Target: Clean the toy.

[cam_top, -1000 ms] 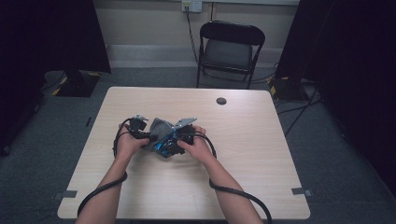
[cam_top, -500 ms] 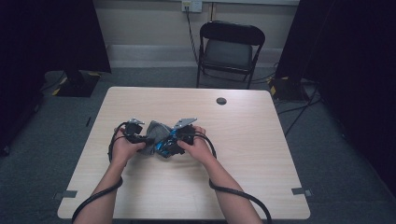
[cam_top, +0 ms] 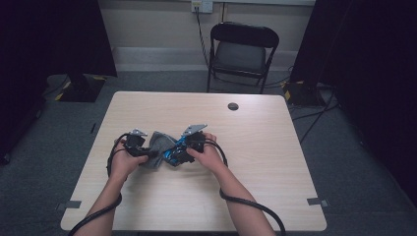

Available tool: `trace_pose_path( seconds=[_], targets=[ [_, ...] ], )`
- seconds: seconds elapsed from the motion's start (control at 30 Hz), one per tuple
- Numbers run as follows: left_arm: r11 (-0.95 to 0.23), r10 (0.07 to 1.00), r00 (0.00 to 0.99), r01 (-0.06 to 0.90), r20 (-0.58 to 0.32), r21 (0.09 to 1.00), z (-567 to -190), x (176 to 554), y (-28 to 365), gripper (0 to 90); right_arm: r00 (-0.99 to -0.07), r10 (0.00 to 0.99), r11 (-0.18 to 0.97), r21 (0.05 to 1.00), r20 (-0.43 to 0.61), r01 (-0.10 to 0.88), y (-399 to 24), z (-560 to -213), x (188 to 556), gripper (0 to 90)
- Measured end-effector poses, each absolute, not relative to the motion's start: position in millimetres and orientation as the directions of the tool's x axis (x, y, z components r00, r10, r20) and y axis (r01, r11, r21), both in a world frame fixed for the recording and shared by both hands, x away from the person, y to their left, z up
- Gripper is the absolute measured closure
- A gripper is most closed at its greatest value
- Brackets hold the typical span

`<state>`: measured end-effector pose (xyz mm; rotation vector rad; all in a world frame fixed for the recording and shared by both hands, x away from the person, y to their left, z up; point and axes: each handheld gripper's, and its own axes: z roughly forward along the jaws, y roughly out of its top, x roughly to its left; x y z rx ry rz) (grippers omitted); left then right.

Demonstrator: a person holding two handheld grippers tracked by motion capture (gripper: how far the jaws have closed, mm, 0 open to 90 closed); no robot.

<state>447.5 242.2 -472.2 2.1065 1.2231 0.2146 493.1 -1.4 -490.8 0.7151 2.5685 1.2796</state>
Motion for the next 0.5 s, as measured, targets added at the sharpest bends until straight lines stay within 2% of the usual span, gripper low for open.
trace_pose_path(
  seconds=[0.5],
  targets=[
    [-0.312,0.815,0.542,0.710,-0.206,0.631,-473,424,259,73.3,-0.866,0.497,0.517,0.785,0.048,0.340,-1,-490,493,0.8]
  ],
)
